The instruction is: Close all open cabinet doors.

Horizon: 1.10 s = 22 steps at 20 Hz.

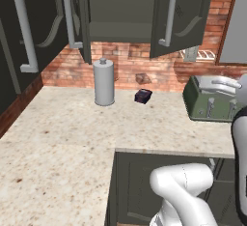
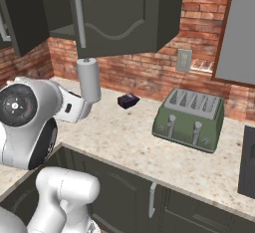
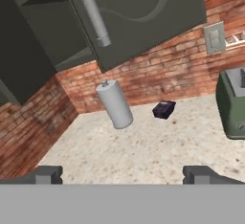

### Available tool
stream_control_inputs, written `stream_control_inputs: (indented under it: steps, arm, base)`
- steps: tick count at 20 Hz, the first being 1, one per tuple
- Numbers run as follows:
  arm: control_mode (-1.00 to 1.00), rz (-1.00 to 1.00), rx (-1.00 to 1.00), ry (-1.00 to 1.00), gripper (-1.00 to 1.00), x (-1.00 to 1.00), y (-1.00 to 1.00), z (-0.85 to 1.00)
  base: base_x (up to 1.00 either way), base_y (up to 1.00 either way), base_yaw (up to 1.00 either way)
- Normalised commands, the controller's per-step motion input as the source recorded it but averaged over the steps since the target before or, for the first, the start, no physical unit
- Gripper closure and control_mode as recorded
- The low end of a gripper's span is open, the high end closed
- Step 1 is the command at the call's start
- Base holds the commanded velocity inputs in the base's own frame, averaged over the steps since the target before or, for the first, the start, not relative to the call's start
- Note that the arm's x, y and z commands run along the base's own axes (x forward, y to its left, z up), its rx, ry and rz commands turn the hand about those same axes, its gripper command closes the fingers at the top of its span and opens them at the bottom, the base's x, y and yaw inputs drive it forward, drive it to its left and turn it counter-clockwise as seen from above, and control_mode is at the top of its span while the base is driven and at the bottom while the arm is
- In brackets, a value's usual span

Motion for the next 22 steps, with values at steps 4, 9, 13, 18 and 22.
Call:
stream_control_inputs:
  steps: [4,9,13,18,22]
  arm:
    - [-1.00,-0.01,0.27,0.06,-1.00,-0.02,-0.24,0.31]
    - [-1.00,-0.04,0.26,0.07,-1.00,0.05,-0.14,0.33]
    - [-1.00,-0.02,0.27,0.12,-1.00,0.13,-0.11,0.30]
    - [-1.00,-0.01,0.21,0.09,-1.00,0.21,-0.03,0.18]
    - [-1.00,-0.05,0.17,0.03,-1.00,0.33,0.00,0.11]
  base:
    - [0.00,0.00,0.00]
    - [0.00,0.00,0.00]
    - [0.00,0.00,0.00]
    - [0.00,0.00,0.00]
    - [0.00,0.00,0.00]
